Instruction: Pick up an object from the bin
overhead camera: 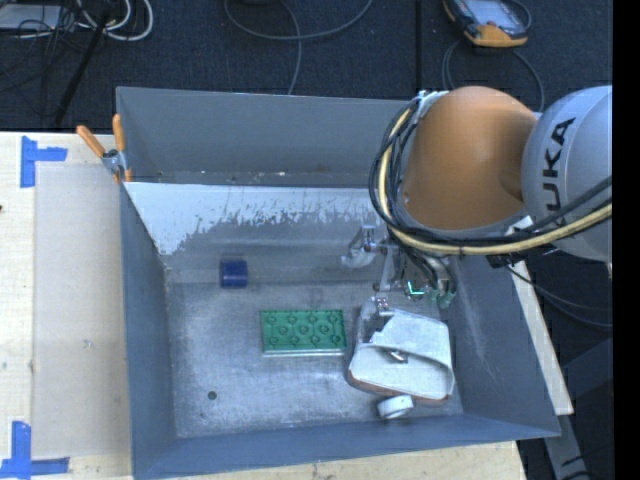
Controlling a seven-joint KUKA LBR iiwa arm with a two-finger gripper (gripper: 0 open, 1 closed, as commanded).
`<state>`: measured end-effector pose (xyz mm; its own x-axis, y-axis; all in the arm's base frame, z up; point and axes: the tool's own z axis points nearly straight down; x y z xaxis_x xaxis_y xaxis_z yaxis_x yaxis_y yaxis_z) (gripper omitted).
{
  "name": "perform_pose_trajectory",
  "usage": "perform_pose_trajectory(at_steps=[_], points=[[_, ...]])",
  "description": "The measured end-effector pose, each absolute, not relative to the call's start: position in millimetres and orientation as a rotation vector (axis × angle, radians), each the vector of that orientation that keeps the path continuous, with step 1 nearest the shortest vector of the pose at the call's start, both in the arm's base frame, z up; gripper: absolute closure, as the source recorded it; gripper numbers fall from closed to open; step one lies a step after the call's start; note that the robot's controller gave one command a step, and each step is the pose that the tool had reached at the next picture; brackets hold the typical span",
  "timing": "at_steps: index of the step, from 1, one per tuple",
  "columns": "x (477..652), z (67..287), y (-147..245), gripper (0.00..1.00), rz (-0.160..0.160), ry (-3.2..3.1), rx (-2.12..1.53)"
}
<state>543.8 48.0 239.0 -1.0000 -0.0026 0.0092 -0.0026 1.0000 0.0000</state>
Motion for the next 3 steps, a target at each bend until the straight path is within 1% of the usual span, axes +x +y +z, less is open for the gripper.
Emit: perform_pose_trajectory(at_steps=[1,2,3], points=[[531.8,111,87,0.0,-0.001,-3.107,0.399],[562.0,77,54,0.0,-0.015,-3.1,0.601],[564.8,80,52,1.0,-0.008,-3.112,0.594]])
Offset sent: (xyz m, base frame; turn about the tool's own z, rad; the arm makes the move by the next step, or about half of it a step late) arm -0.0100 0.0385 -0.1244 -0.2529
